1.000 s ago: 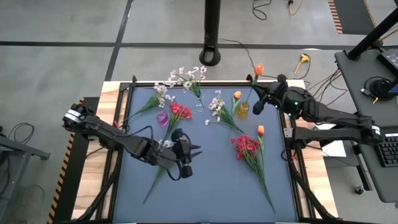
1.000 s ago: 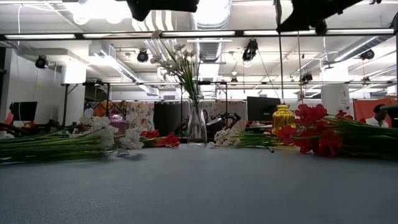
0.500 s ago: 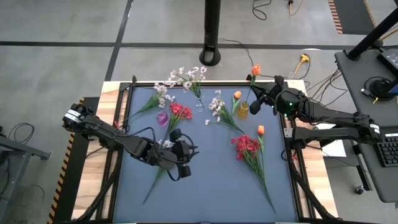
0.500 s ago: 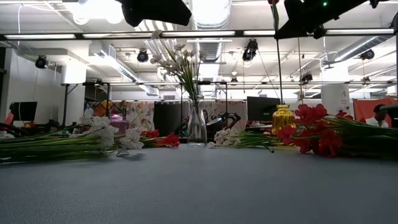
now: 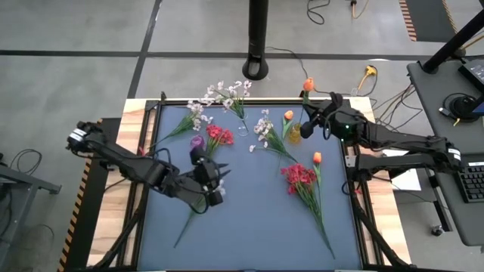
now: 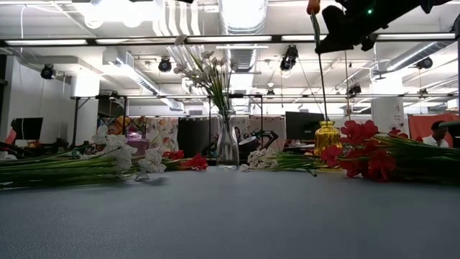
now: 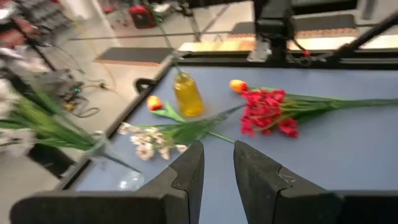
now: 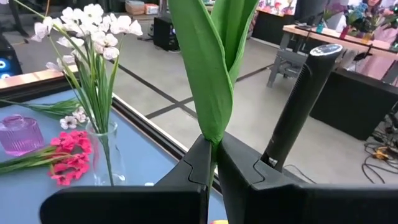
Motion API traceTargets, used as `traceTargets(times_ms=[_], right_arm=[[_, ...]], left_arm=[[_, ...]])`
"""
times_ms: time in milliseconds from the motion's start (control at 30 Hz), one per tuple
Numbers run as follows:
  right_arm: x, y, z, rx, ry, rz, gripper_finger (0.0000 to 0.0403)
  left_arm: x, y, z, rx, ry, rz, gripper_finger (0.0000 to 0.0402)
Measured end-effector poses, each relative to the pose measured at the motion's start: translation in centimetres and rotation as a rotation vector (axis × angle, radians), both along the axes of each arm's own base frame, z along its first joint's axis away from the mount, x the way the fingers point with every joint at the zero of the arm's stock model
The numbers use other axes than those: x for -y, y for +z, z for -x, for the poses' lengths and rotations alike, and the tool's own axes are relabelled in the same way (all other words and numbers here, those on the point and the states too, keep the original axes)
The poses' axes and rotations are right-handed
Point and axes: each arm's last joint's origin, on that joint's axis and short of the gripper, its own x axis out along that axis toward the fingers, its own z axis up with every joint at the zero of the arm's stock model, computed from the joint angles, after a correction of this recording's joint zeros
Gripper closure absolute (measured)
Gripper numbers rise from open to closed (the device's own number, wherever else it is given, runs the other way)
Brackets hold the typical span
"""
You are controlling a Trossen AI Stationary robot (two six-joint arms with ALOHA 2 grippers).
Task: Sort flowers into vase by color
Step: Put the orange tulip into the yellow vase
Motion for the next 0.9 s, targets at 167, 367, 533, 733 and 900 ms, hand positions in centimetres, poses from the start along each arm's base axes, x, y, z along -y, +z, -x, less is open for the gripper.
traceTargets(times_ms=[167,367,533,733,900], right_arm=[[0.06,-0.17,-0.20,-0.004,-0.002,-0.008,0.0390],[0.06,-0.17,-0.20,0.001,-0.004,-0.012,0.0390],[0.06,-0.18,-0.20,0.014,-0.008,-0.024,0.0390],[0.06,-0.22,-0.19,0.023,-0.011,-0.036,0.0390],[0.04,-0.46,-0.13,-0.001,-0.012,-0.046,0.0390]], left_arm=[[0.04,-0.26,0.50,-0.018,0.029,-0.041,0.0329],[0.00,-0.43,0.62,-0.039,0.030,-0.054,0.0329],[-0.01,-0.47,0.64,-0.042,0.031,-0.056,0.0329],[-0.04,-0.51,0.65,-0.046,0.032,-0.058,0.0329],[-0.04,-0.51,0.65,-0.046,0.032,-0.058,0.0329]])
